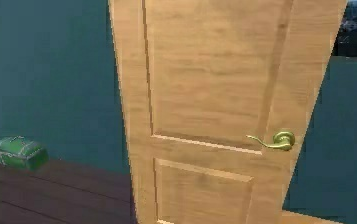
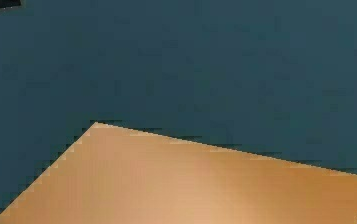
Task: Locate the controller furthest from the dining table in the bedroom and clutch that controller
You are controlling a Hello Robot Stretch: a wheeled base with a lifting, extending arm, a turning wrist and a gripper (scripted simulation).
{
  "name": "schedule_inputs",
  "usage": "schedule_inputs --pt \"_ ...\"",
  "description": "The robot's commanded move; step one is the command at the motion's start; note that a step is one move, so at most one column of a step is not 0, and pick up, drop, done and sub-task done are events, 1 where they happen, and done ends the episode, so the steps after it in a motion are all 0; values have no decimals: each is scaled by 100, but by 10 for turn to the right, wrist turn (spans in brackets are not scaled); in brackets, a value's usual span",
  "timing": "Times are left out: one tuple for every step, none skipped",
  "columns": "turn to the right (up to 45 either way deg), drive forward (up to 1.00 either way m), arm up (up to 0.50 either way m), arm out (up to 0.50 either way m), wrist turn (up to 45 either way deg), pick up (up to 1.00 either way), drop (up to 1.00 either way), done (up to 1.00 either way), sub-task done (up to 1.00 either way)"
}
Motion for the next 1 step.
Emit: schedule_inputs --pt "-270 0 0 0 0 0 0 0 0"
